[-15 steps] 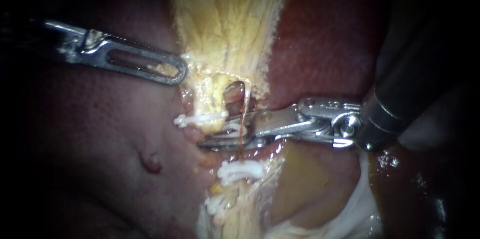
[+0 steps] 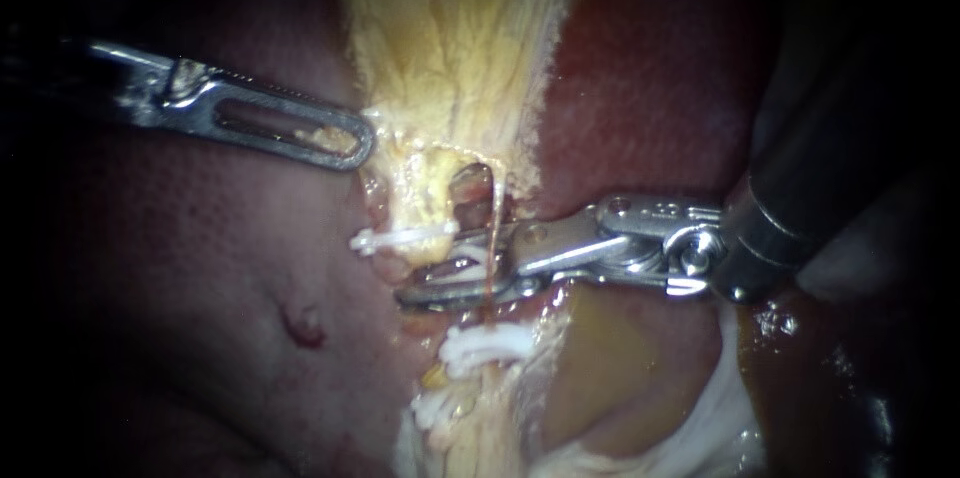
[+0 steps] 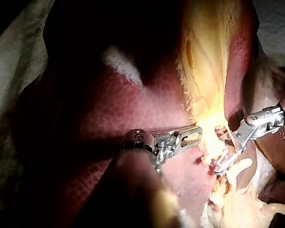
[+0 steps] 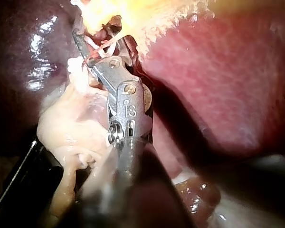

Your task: Clipping third clip right tube

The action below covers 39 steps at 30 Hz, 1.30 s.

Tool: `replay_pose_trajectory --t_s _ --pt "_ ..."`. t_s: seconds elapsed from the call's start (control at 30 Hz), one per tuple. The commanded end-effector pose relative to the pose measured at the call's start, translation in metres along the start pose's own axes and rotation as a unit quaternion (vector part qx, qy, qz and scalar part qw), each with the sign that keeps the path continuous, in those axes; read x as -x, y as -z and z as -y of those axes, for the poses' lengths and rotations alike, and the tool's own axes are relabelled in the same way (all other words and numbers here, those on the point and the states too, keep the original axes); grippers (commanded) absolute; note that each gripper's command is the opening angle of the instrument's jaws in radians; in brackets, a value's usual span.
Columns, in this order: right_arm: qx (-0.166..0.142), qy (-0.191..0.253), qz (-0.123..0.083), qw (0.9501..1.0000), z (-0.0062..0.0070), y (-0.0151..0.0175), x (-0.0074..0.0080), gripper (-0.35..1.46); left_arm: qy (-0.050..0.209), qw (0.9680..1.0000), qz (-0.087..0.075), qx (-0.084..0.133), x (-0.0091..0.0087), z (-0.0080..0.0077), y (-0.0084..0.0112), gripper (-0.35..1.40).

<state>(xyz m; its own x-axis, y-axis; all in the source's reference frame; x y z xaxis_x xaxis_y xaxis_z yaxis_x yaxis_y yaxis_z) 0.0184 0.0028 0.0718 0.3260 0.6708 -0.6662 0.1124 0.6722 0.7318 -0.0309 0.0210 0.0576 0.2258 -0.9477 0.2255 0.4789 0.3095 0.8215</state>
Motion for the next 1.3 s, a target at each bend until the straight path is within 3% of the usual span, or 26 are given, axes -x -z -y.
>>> replay_pose_trajectory --t_s 0.03,0.5,1.13,1.3 --pt "0.0 0.003 -0.001 1.0 -0.0001 -0.0002 0.0001 0.46 0.0 1.0 0.0 0.0 0.0 0.0 0.0001 -0.35" --pt "0.002 0.029 -0.001 0.9996 -0.001 0.0032 0.0004 0.46 0.0 1.0 -0.001 -0.001 0.0 -0.0001 0.0005 -0.35" --pt "-0.004 0.032 -0.002 0.9995 -0.0005 0.0102 -0.0009 0.45 -0.001 1.0 -0.001 -0.002 -0.0001 -0.0002 0.0008 -0.35" --pt "-0.004 -0.015 -0.006 0.9999 -0.0004 0.0097 -0.0011 0.48 -0.001 1.0 -0.001 -0.002 -0.0001 -0.0002 0.0007 -0.35"
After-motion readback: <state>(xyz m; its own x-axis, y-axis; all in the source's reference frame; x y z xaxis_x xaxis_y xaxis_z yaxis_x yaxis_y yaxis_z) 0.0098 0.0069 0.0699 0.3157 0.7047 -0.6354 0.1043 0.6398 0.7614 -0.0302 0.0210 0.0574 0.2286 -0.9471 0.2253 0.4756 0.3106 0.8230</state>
